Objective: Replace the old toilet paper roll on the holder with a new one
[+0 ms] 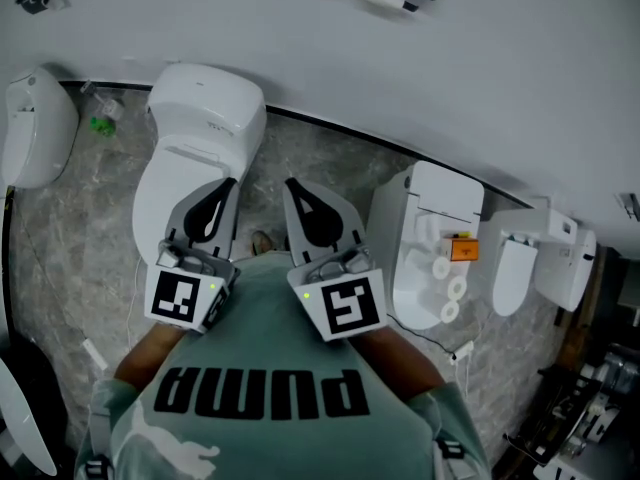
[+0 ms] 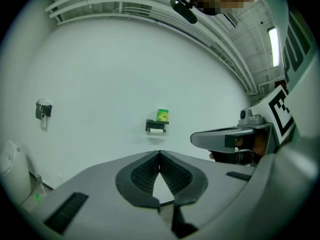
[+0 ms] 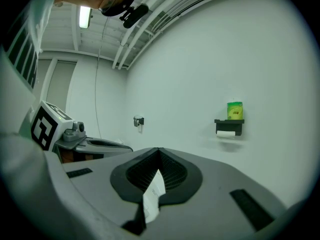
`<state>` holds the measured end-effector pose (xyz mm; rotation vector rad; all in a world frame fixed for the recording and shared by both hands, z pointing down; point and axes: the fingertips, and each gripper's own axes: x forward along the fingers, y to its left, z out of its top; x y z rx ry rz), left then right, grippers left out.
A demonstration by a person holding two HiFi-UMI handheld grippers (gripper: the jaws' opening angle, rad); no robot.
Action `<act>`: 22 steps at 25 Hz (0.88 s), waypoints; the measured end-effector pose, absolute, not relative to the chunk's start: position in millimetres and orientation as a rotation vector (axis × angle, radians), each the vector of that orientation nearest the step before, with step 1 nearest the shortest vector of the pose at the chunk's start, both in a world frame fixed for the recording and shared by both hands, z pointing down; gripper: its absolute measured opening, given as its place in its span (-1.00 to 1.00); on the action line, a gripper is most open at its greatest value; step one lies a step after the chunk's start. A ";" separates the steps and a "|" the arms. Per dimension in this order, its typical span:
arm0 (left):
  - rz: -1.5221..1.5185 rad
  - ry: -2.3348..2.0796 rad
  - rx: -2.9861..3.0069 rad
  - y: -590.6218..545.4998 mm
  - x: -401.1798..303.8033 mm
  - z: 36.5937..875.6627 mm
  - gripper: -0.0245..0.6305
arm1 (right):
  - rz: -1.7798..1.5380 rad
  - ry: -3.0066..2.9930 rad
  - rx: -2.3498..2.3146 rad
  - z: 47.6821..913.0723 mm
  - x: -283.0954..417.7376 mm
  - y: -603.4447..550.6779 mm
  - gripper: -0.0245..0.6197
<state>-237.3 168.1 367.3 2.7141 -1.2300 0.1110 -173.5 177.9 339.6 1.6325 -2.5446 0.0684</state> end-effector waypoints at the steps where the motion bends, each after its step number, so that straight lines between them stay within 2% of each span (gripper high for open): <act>1: 0.112 -1.234 2.712 167.4 -237.4 367.9 -0.92 | 0.071 -2.544 1.634 340.5 -172.7 177.6 -0.91; 9: 0.147 -1.262 2.690 149.6 -229.8 373.1 -0.92 | 0.118 -2.553 1.649 348.6 -159.4 158.3 -0.91; 22: 0.225 -1.241 2.675 97.6 -176.6 380.5 -0.92 | 0.191 -2.560 1.658 355.1 -107.4 100.3 -0.91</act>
